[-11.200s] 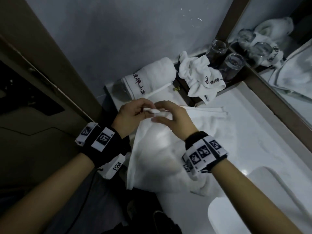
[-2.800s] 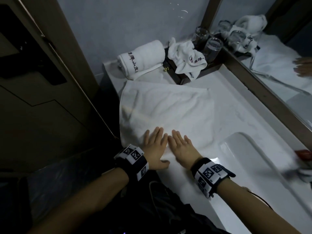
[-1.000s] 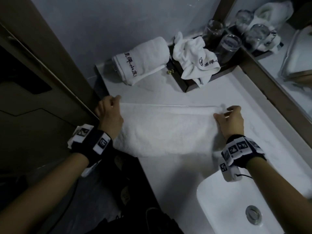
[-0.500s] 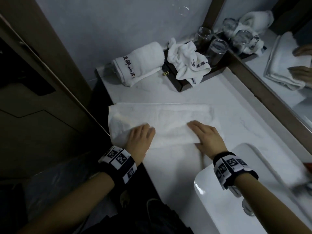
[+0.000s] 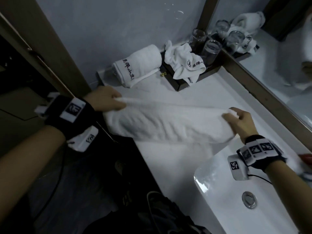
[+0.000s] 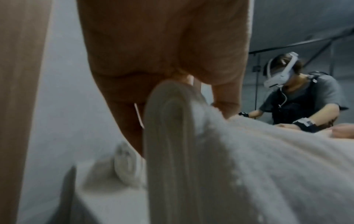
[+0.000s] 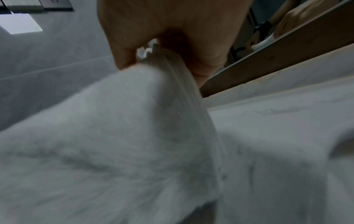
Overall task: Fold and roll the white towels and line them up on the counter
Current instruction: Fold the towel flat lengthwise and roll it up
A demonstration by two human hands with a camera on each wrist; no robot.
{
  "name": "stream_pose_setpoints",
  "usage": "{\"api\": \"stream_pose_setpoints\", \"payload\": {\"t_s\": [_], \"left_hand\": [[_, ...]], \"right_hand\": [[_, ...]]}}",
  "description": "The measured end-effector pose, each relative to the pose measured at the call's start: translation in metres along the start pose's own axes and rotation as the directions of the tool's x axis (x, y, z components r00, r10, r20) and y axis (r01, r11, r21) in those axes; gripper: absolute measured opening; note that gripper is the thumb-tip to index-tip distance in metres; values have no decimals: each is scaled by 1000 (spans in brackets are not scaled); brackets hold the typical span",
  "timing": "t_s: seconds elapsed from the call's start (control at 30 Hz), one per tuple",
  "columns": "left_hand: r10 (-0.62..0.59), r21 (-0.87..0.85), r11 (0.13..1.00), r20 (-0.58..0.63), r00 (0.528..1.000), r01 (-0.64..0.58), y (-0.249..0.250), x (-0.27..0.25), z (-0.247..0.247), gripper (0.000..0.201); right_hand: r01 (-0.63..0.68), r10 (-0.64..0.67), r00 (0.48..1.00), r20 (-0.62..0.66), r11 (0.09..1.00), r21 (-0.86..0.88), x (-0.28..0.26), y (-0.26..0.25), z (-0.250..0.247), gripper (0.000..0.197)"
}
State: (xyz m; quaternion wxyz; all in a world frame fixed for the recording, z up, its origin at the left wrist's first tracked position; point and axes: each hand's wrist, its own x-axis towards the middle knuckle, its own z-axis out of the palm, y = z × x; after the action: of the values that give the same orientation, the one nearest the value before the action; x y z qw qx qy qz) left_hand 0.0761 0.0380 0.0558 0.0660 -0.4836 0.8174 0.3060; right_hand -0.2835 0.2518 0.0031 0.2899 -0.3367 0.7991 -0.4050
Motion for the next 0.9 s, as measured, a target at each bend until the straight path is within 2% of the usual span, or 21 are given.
{"api": "stream_pose_setpoints", "payload": {"t_s": [0.07, 0.13, 0.23, 0.27, 0.33, 0.43, 0.5, 0.57, 0.6, 0.63, 0.7, 0.77, 0.83, 0.9], "left_hand": [[41, 48, 998, -122, 992, -36, 6, 19, -18, 19], [90, 55, 995, -258, 962, -78, 13, 42, -22, 24], [143, 176, 980, -331, 933, -88, 21, 69, 0, 31], [158, 233, 969, -321, 934, -84, 21, 73, 14, 36], [186, 233, 965, -287, 940, -119, 18, 70, 50, 48], [298, 129, 952, -163, 941, -279, 13, 48, 105, 69], [340, 125, 934, -26, 940, -335, 11, 32, 134, 82], [355, 212, 906, 88, 931, -366, 11, 19, 155, 92], [362, 274, 884, 110, 926, -378, 11, 16, 162, 96], [362, 328, 864, 122, 924, -382, 11, 14, 165, 98], [355, 399, 832, 152, 922, -386, 11, 17, 163, 98], [353, 466, 795, 164, 921, -388, 12, 21, 156, 96], [350, 534, 762, 135, 927, -366, 13, 22, 152, 94], [384, 471, 799, 78, 920, -373, 15, 18, 142, 83]], "right_hand": [[-26, 26, 1000, -1, 998, 52, 6, 2, -3, 11], [-51, 51, 999, -7, 997, 59, 12, 9, 1, 4], [-108, 104, 993, -64, 991, -76, 16, 23, 10, 26], [-126, 114, 990, -87, 981, -144, 16, 27, 13, 32], [-106, 79, 991, -109, 955, -277, 10, 30, 19, 41], [58, -87, 995, -52, 910, -411, -9, 27, 34, 52], [175, -138, 982, 127, 915, -362, -26, 22, 49, 55], [281, -151, 917, 369, 900, -333, -43, 23, 66, 67], [326, -138, 882, 450, 869, -372, -50, 26, 75, 77], [361, -119, 862, 493, 827, -432, -54, 30, 82, 89], [398, -81, 853, 515, 740, -543, -62, 37, 96, 111], [425, -79, 857, 509, 665, -614, -69, 42, 106, 123], [464, -109, 858, 503, 587, -664, -73, 41, 113, 118], [489, -132, 856, 500, 523, -698, -73, 37, 115, 109]]}}
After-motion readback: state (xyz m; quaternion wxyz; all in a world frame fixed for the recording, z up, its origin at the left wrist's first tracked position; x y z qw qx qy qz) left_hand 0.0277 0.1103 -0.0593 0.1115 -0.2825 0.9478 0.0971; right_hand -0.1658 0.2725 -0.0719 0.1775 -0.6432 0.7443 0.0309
